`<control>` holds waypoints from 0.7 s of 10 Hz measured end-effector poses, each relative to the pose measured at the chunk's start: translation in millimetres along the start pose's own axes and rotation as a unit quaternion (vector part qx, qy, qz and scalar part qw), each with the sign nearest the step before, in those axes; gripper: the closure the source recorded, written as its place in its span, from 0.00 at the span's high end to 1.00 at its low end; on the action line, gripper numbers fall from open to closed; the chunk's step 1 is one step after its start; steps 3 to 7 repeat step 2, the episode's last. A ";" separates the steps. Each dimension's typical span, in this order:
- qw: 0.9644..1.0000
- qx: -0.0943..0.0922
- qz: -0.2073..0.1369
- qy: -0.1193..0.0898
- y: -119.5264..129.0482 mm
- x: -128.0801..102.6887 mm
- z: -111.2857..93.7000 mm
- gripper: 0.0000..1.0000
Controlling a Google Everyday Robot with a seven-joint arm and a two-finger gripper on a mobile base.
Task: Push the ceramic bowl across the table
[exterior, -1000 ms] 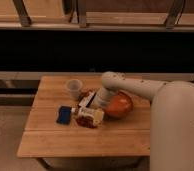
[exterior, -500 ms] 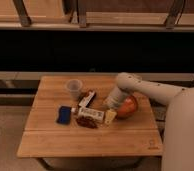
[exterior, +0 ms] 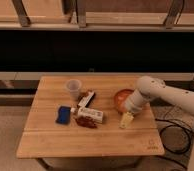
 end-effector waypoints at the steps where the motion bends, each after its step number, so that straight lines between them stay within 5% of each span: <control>1: 1.000 0.017 -0.025 -0.006 1.9 -26.5 -13.1 0.80; 2: 0.998 0.030 -0.049 -0.009 5.9 -53.4 -23.6 0.80; 7: 0.998 0.030 -0.049 -0.009 5.9 -53.4 -23.6 0.80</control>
